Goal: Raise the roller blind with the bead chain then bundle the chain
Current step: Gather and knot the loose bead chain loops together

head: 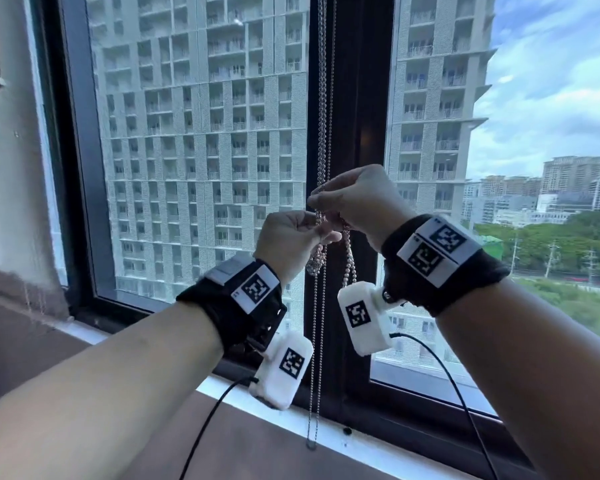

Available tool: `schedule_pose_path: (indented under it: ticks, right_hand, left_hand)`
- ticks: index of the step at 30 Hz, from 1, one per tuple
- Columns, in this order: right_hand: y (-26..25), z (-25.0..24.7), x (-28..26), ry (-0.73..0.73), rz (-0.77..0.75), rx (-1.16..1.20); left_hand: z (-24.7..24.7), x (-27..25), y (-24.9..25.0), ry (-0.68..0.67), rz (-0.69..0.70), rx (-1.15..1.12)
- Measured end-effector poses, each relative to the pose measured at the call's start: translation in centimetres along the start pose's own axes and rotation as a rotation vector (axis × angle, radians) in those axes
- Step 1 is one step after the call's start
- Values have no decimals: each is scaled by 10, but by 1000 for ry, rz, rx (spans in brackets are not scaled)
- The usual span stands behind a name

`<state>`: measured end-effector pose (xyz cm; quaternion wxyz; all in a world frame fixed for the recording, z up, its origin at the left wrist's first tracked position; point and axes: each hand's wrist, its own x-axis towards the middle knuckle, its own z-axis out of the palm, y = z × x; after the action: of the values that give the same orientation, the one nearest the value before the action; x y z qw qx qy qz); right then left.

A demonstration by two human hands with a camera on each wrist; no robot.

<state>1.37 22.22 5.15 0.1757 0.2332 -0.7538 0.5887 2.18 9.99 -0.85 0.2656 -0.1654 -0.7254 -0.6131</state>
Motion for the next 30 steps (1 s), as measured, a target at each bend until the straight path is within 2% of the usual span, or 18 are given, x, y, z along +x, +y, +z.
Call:
schedule_pose_path:
  ticks: [3,7,12,14,20,26,30]
  right_hand:
    - [1,0,-1,9,-14,-24]
    - [3,-1,0,20,-8,-28]
    - [1,0,1,35,30,-1]
    - [-1,0,1,19,50,27]
    - [-3,6,-1,22,78,92]
    - [0,10,-1,66,93,131]
    - [7,15,3,126,78,98]
  left_hand:
    - [1,2,1,55,25,20]
    - [-5,4,7,100,-17,2]
    - [-12,7,8,145,142,232]
    - [-11,7,10,151,159,261]
    - [-12,4,13,130,-62,-177]
    - [-20,4,13,141,-47,-237]
    - [-20,2,10,76,-24,-192]
